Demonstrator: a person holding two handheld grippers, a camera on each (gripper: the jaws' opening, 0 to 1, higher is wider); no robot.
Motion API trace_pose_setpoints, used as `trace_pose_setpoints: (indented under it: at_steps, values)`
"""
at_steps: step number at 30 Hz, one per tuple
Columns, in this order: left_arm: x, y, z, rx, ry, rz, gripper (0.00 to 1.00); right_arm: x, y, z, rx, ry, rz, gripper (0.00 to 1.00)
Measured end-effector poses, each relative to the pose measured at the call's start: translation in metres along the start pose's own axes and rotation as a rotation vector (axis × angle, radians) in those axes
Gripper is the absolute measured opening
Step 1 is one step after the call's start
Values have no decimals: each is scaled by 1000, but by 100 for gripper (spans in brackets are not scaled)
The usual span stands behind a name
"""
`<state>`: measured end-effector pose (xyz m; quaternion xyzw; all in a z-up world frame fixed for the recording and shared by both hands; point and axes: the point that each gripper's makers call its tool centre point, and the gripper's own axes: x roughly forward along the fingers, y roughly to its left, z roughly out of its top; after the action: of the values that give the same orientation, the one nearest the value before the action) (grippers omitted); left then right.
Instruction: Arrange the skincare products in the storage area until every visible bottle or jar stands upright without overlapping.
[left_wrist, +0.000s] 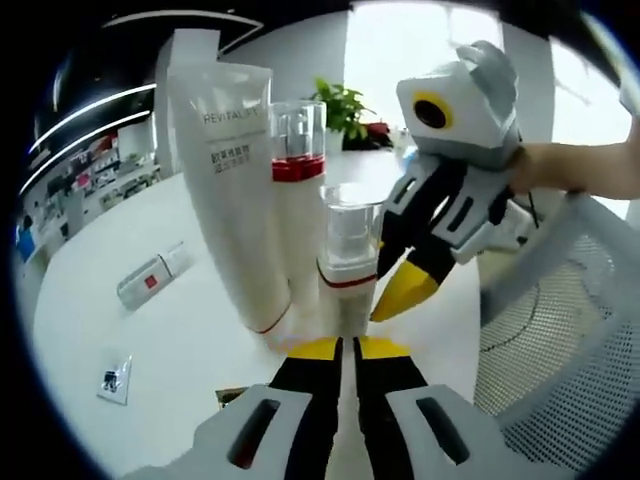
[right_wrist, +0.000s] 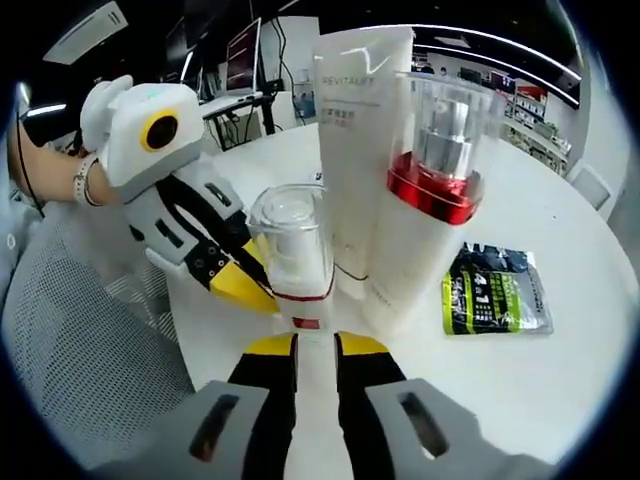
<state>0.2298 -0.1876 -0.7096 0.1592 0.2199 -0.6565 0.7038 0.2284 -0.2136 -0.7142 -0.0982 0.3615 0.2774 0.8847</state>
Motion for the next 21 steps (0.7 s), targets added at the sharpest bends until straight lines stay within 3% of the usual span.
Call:
trace_pose_setpoints:
  at_steps: [8,21]
  values:
    - [3,-9,1,21,16,-34,4,2,2,3,-24,-7,14,12]
    - [15,2,0,77,65,-8,10,0,-2,2,1,-14,-8,9]
